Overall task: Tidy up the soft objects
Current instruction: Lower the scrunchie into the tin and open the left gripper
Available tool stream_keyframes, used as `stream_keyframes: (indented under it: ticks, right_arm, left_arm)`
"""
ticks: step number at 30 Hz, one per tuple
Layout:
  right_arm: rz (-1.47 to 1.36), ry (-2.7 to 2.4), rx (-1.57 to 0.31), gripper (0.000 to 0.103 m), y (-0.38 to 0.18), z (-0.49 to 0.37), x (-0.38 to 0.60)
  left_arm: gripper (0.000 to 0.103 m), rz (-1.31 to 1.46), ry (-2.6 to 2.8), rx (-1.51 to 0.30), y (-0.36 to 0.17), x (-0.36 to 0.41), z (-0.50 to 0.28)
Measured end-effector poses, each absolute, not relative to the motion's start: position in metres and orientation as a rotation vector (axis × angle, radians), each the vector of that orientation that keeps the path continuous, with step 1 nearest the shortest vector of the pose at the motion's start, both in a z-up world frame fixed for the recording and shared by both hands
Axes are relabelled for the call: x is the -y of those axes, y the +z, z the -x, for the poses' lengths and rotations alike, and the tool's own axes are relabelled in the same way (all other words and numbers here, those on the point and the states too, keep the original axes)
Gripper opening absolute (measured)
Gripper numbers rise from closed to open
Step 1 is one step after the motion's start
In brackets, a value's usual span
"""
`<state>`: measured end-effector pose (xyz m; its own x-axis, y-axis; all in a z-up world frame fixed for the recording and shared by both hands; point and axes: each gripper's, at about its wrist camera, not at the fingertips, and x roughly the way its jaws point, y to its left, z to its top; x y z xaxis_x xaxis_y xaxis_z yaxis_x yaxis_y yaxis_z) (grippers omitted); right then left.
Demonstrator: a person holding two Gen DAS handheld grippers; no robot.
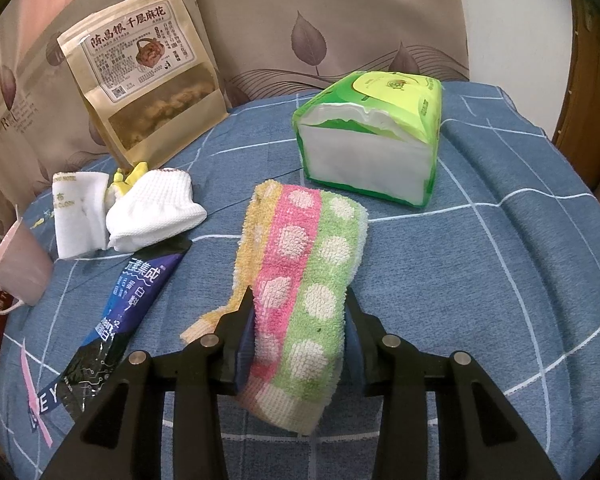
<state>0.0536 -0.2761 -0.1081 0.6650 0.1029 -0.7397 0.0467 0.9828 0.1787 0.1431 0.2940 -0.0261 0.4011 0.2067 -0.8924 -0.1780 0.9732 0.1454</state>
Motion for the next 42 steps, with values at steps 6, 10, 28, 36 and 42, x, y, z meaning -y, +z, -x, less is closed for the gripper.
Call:
stream_keyframes:
  ticks: [6,10,28,36,42]
  right_arm:
    - [-0.179,0.026,-0.844,0.036,-0.108,-0.054,0.275]
    - [-0.174,0.023,-0.845,0.037,-0.108,-0.054,0.275]
    - [-0.172,0.019,-0.846,0.037,-0.108,-0.054,0.274]
    - [-0.172,0.02,-0.848,0.038,-0.108,-0.054,0.275]
    - [-0.161,0.011,-0.847,0.035,-0.108,-0.055,0.273]
  left_arm:
    - [0.029,-0.023,0.263,-1.172,-0.043,-0.307,-0.146]
    - [0.04,-0.038,0.273,-1.184,-0.048,-0.308,-0.146]
    - [0.057,-0.018,0.265,-1.09,0.002,-0.301,-0.099]
    - [0.057,-0.022,0.273,-1.004,0.014,-0.277,-0.048]
    - [0.057,-0.012,0.297,-0.957,0.018,-0.266,-0.025]
